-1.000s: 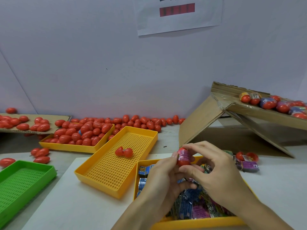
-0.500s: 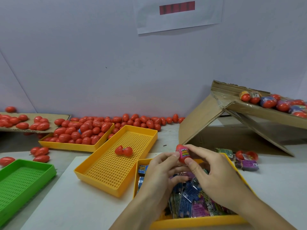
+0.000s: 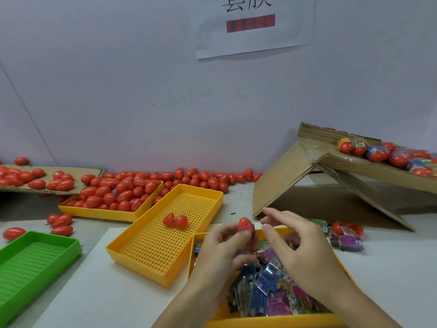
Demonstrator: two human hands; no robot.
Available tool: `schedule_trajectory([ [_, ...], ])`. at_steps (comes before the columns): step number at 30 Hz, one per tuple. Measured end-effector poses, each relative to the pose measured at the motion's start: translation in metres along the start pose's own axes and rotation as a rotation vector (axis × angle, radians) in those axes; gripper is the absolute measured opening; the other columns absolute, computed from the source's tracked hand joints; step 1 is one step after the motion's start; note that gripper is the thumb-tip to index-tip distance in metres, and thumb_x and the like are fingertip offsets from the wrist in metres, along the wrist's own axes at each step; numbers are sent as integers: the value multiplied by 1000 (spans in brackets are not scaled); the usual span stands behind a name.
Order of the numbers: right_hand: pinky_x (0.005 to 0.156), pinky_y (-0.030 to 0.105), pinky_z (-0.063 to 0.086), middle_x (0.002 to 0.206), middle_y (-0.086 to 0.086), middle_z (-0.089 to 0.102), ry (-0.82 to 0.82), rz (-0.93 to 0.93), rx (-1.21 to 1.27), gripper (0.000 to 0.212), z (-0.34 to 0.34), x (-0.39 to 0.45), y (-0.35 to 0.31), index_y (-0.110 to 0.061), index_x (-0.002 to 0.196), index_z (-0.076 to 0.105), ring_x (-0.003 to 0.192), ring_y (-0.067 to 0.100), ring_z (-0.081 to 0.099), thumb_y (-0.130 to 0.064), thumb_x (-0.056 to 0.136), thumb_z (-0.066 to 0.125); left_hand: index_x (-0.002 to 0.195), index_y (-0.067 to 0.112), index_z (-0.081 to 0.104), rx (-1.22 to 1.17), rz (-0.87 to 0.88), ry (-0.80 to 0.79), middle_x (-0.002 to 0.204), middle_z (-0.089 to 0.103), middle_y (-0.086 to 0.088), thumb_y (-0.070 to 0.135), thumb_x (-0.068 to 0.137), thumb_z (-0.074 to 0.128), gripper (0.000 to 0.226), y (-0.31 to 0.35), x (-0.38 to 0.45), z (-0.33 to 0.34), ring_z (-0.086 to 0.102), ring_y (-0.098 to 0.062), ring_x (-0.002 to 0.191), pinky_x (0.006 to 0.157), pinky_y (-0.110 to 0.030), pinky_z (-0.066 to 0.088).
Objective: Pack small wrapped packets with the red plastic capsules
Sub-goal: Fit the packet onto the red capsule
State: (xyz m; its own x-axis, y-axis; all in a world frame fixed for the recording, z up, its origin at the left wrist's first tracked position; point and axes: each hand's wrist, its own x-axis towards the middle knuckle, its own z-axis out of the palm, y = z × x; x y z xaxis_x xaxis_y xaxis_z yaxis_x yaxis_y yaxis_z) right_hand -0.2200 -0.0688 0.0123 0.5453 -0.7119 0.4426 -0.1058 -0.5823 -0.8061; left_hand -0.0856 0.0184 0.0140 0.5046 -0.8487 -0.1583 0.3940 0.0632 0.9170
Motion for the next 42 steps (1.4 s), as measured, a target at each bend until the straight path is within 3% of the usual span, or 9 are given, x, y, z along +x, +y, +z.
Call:
schedule_trajectory([
  [5, 55, 12, 46, 105, -15, 68, 9, 56, 23, 38, -1, 1, 1, -23, 134, 62, 62, -6, 59, -26, 96, 62, 103, 4, 67, 130, 16, 70, 100, 73, -21, 4, 83, 73, 21, 22, 6, 0, 75, -27, 80, 65, -31, 59],
  [12, 62, 16, 47, 109, -19, 65, -7, 100, -27, 38, -3, 2, 4, -31, 137, 58, 71, -4, 58, -32, 99, 58, 102, 8, 63, 665, 119, 20, 86, 69, -2, 37, 81, 79, 39, 80, 67, 92, 67, -1, 50, 54, -14, 54],
  [15, 66, 15, 46, 105, -22, 63, -14, 97, -68, 38, -2, 3, 5, -31, 137, 58, 77, -6, 54, -31, 99, 56, 113, 2, 56, 454, 41, -137, 103, 69, -9, 29, 81, 80, 49, 106, 87, 146, 71, -5, 63, 55, -14, 55],
  [19, 72, 18, 47, 106, -22, 61, -23, 103, -96, 36, -1, 3, 5, -34, 135, 58, 83, 0, 55, -33, 100, 54, 133, -10, 47, 167, 40, -321, 140, 51, -25, 14, 90, 71, 55, 109, 97, 173, 69, -22, 105, 101, -31, 52],
  [22, 71, 18, 52, 106, -23, 63, -8, 103, -76, 37, -2, 3, 6, -33, 135, 59, 88, -3, 59, -31, 98, 58, 136, -12, 43, 64, 142, -265, 134, 55, -26, 3, 95, 63, 49, 95, 105, 151, 67, -25, 107, 94, -30, 56],
  [25, 69, 12, 47, 105, -23, 64, -6, 69, -85, 37, -1, 3, 7, -28, 134, 61, 87, -9, 58, -26, 97, 61, 124, -5, 59, 392, 275, -44, 106, 69, -13, 1, 96, 58, 29, 78, 117, 98, 71, -20, 89, 71, -23, 59],
  [30, 66, 10, 49, 101, -22, 66, -32, 21, -142, 29, 0, 4, 7, -28, 123, 69, 87, -7, 60, -16, 97, 61, 110, 0, 72, 1088, 413, 365, 111, 72, -15, -3, 88, 56, 27, 61, 134, 6, 65, -25, 104, 84, -29, 51],
  [34, 79, 16, 49, 94, -24, 61, -170, -41, -284, 23, 2, 2, 7, -37, 95, 70, 96, -5, 56, -16, 95, 59, 108, -2, 70, 1298, 405, 372, 110, 70, -20, 0, 88, 57, 24, 66, 153, -25, 63, -34, 107, 92, -42, 53],
  [42, 80, 22, 47, 88, -24, 59, -193, -78, -461, 21, 4, 2, 8, -37, 88, 68, 96, -3, 53, -18, 90, 62, 121, 13, 64, 1716, 440, 220, 125, 60, -14, 17, 88, 59, 34, 54, 193, -11, 51, -33, 121, 93, -38, 46],
])
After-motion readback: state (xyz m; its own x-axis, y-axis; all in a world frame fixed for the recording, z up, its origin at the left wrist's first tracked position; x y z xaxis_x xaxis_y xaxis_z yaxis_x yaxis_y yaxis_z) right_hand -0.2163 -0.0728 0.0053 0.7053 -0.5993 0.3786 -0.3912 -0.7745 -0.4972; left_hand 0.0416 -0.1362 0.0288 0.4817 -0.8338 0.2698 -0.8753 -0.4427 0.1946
